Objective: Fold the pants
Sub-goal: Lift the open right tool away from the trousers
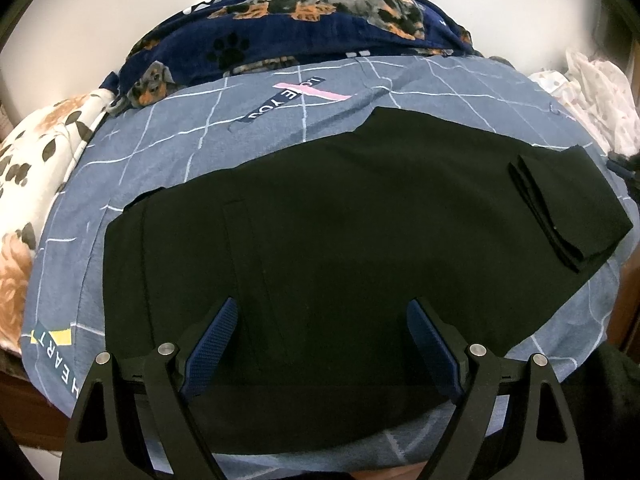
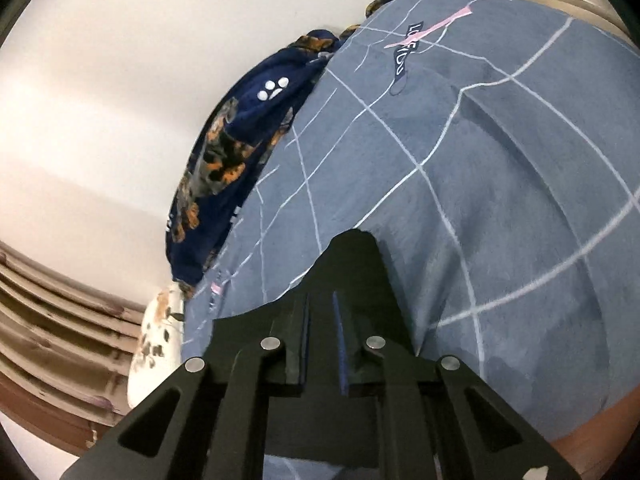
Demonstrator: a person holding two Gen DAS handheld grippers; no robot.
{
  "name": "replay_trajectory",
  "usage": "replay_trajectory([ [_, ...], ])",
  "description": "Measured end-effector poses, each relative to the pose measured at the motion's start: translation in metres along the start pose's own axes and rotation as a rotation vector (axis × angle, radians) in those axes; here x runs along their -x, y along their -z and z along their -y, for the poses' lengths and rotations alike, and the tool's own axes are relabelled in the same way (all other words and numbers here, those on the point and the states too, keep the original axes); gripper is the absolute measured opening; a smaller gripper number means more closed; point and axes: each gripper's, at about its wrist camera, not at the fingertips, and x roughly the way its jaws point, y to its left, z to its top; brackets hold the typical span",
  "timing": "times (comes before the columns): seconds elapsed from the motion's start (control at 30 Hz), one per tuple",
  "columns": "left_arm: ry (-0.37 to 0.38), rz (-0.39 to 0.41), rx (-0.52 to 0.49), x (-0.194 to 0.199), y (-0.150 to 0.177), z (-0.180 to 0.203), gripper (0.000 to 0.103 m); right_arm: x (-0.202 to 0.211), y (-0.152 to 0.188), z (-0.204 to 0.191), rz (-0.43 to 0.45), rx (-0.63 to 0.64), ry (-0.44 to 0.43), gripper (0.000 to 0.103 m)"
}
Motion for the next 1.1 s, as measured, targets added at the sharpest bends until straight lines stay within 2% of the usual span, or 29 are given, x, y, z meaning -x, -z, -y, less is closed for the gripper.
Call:
replay_trajectory([
  [0.17,-0.015,0.003,-0.023,0.004,0.001,0.005,0.087,-0.02,-0.012,0.0,-0.023,0.032,0.012,0.012],
  [0.37,-0.022,0.0,-0.034,0.005,0.0,0.009,0.087,-0.046,-0.008,0.012,-0.09,0.024,0.086,0.011],
  [0.43,-0.024,-0.001,-0.042,0.005,-0.001,0.013,0.087,-0.053,-0.005,0.018,-0.109,0.021,0.103,0.0],
  [0.47,-0.026,-0.002,-0.047,0.005,-0.001,0.014,0.087,-0.054,-0.004,0.02,-0.111,0.016,0.106,0.0],
  [0.57,-0.034,0.0,-0.06,0.005,-0.001,0.018,0.087,-0.05,-0.005,0.024,-0.108,-0.015,0.069,0.001],
  [0.6,-0.036,0.001,-0.063,0.006,-0.001,0.018,0.087,-0.048,-0.006,0.024,-0.101,-0.018,0.05,0.009],
  [0.73,-0.038,0.005,-0.067,0.008,-0.001,0.019,0.087,-0.038,-0.018,0.016,-0.063,-0.006,-0.008,0.009],
  [0.9,-0.046,0.001,-0.074,0.008,-0.002,0.023,0.087,-0.054,-0.034,0.021,-0.088,-0.022,0.017,0.008],
  [0.97,-0.048,0.001,-0.075,0.008,-0.001,0.024,0.087,-0.06,-0.037,0.027,-0.102,-0.045,0.032,0.0],
  [1.1,-0.048,-0.005,-0.076,0.008,-0.002,0.025,0.087,-0.06,-0.038,0.034,-0.114,-0.084,0.01,0.0],
])
